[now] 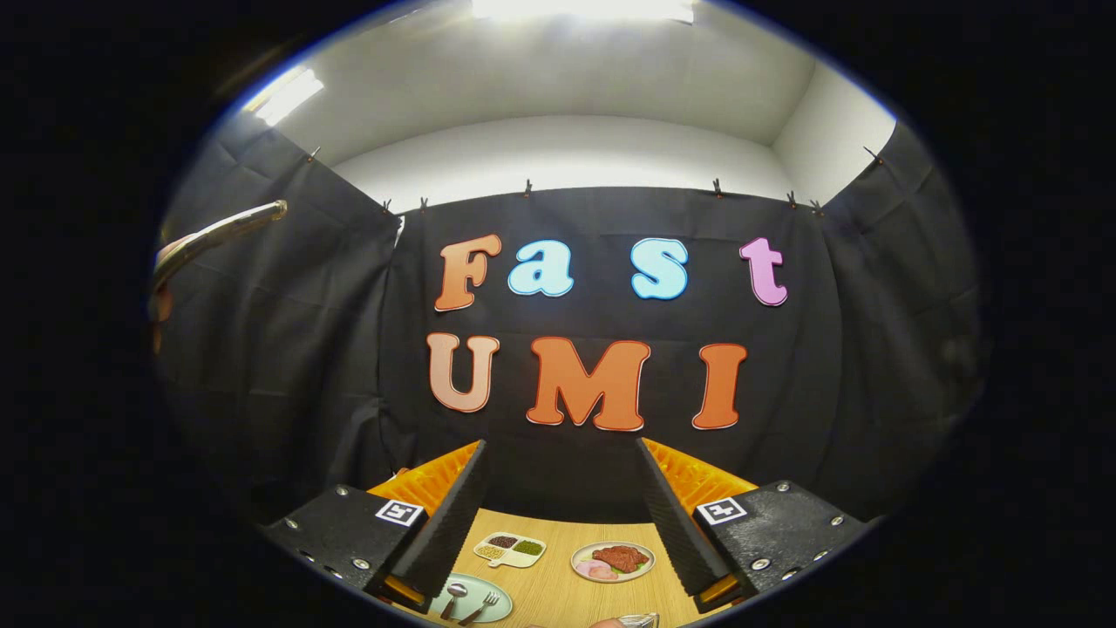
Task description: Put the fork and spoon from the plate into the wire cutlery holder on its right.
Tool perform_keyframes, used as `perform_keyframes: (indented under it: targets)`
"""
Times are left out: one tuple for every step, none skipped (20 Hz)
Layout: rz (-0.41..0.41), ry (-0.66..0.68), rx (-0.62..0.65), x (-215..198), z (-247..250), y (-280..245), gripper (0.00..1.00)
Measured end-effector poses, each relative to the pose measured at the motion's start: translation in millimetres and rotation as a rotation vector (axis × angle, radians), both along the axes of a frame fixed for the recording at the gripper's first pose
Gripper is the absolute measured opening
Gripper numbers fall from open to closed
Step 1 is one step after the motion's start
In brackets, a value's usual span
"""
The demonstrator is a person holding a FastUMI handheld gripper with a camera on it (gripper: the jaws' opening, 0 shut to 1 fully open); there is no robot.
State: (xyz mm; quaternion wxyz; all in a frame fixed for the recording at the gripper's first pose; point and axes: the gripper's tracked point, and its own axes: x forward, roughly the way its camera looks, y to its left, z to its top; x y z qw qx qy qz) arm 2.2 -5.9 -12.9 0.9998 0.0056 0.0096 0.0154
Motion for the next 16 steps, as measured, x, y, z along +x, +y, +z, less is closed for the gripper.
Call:
perform_keyframes:
  targets:
    - [0.007, 0.004, 0.002, -1, -2, -1, 0.98]
    - [0.013, 0.008, 0.003, 0, -4, -3, 0.98]
    - [0.020, 0.011, 0.001, 0, -5, -4, 0.98]
    - [0.027, 0.014, -0.003, 1, -8, -5, 0.98]
    - [0.036, 0.019, -0.004, 1, -11, -6, 0.98]
    - [0.047, 0.024, -0.005, 1, -14, -7, 0.98]
    - [0.058, 0.030, -0.006, 0, -16, -8, 0.98]
    - [0.070, 0.035, -0.007, 0, -18, -9, 0.98]
    - [0.079, 0.039, -0.008, 0, -21, -11, 0.98]
    - [0.090, 0.044, -0.007, 0, -25, -12, 0.98]
    - [0.102, 0.051, -0.004, 0, -29, -12, 0.98]
    - [0.113, 0.059, -0.001, 2, -34, -12, 0.98]
    - [0.124, 0.069, 0.003, 2, -39, -12, 0.98]
    - [0.136, 0.081, 0.008, 2, -45, -13, 0.98]
    - [0.150, 0.094, 0.013, 2, -51, -11, 0.98]
    - [0.160, 0.105, 0.018, 2, -57, -10, 0.98]
